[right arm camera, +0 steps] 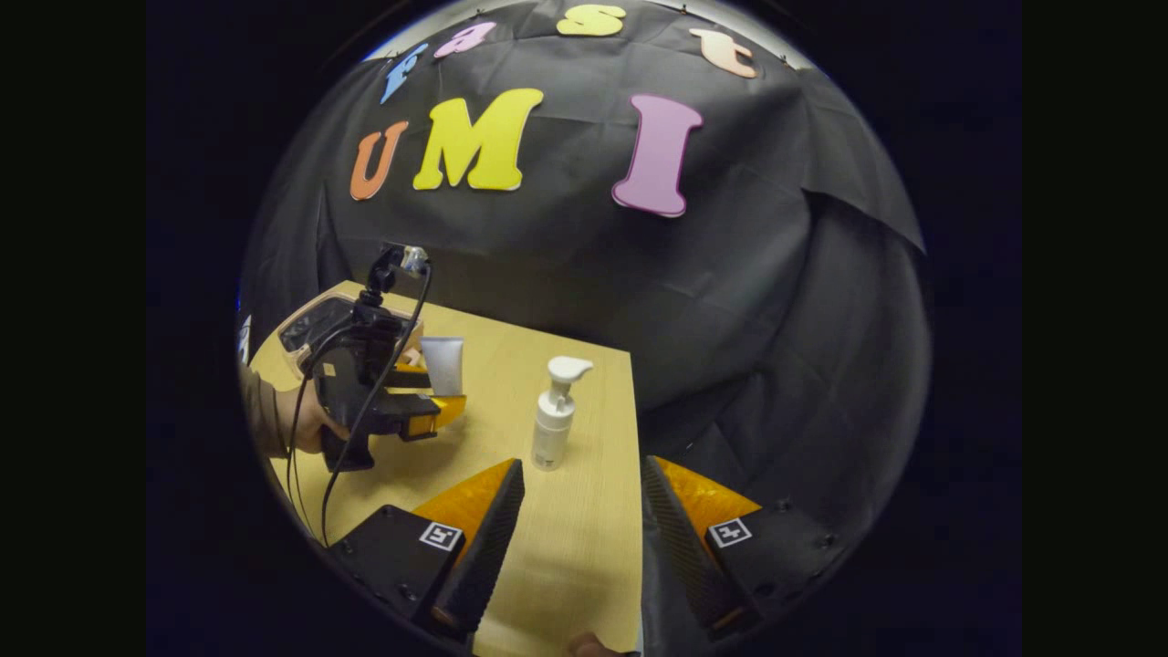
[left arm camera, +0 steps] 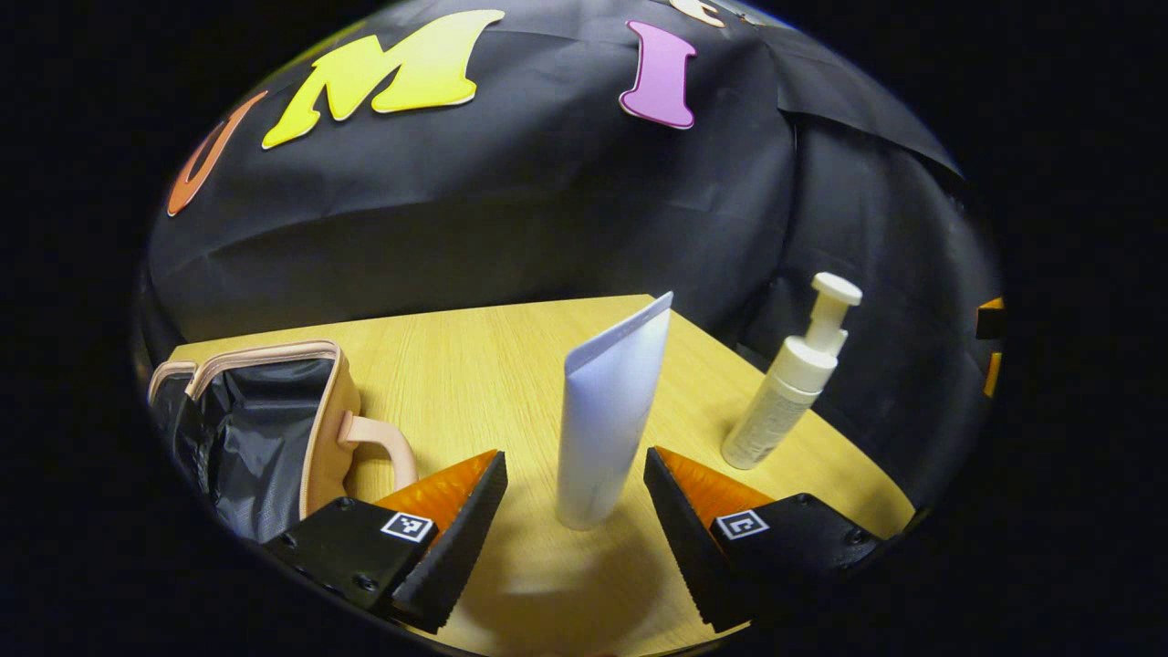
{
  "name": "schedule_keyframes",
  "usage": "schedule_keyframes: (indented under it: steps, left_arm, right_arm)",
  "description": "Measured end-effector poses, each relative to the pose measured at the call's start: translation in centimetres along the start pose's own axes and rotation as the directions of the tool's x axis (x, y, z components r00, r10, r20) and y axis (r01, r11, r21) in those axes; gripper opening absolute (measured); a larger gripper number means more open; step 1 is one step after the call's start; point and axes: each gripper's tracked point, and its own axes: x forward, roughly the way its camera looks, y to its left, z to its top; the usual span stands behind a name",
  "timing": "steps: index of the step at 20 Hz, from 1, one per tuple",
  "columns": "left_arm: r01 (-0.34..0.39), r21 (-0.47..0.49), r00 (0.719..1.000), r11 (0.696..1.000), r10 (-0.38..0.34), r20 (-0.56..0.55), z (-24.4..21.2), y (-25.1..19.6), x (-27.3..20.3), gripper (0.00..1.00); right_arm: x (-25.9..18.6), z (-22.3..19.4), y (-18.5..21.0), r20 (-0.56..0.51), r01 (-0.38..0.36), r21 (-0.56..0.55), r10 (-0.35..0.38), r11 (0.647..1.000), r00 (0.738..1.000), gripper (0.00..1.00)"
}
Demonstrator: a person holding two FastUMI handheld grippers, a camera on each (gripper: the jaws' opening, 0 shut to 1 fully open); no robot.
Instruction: First open the suitcase, pack the skin care products into it, and then close the suitcase.
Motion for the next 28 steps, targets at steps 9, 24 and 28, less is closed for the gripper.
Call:
schedule_keyframes:
  steps: [9,24,28]
  left_arm:
    - [-0.028,0.017,0.999,0.999,0.028,-0.027,-1.4,-0.2,1.7,0.51]
    - [-0.123,-0.084,0.990,0.989,0.116,-0.084,0.4,2.5,-13.3,0.43]
    - [-0.204,-0.061,0.972,0.977,0.195,-0.134,-0.4,7.2,-18.7,0.42]
  right_arm:
    - [7.1,-0.3,2.3,0.021,-0.060,0.033,0.059,0.998,0.998,0.79]
    - [17.6,-1.4,4.6,-0.039,-0.034,0.090,0.038,0.995,0.999,0.72]
    - [17.8,-1.3,4.7,-0.045,-0.014,0.132,0.020,0.991,0.999,0.52]
